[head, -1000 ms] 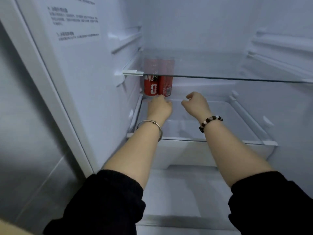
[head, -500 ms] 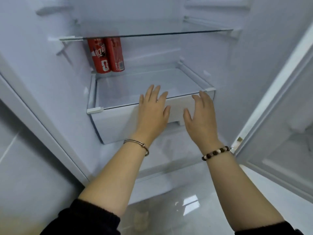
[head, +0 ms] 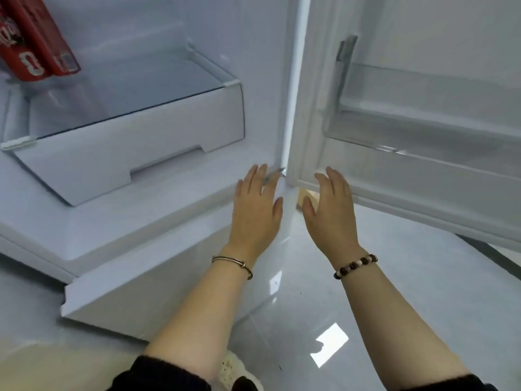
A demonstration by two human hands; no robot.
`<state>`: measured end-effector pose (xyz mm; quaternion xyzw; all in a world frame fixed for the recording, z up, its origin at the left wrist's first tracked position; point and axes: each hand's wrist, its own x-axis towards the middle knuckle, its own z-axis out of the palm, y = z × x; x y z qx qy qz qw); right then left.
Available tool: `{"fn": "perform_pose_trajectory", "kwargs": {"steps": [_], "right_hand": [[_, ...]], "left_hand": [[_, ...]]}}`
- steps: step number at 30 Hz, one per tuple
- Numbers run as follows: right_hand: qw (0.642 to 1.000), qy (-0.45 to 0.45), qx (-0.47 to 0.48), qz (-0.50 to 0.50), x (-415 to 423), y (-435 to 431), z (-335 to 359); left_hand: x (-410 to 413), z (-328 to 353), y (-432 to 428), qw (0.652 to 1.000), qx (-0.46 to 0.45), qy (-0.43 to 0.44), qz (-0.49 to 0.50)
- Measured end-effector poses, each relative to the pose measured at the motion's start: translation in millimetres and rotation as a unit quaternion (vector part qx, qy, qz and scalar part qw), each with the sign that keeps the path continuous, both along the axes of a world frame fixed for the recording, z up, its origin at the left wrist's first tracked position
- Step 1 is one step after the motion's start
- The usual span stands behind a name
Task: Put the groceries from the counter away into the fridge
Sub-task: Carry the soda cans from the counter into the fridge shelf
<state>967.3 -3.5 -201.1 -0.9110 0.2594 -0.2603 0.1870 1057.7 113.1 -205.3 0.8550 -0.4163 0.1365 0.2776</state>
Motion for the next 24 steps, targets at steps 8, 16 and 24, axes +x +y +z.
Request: {"fn": "perform_pose_trajectory", "kwargs": {"steps": [8, 16, 24], "right_hand": [[0.983, 0.024, -0.008, -0.182, -193.6, -62.2, -4.6], [0.920, 0.083, -0.029, -0.381, -413.0, -81.8, -6.4], [0.808, 0.129, 0.021, -0.574, -595.0, -43.3, -8.3]], "left_hand": [[-157.6, 0.4, -92.7, 0.985, 0.022, 0.009, -0.169], [-349.4, 9.0, -170.3, 0.937, 0.109, -0.060, -0.326], [-531.0, 10.2, -205.3, 0.831, 0.139, -0.101, -0.529]]}}
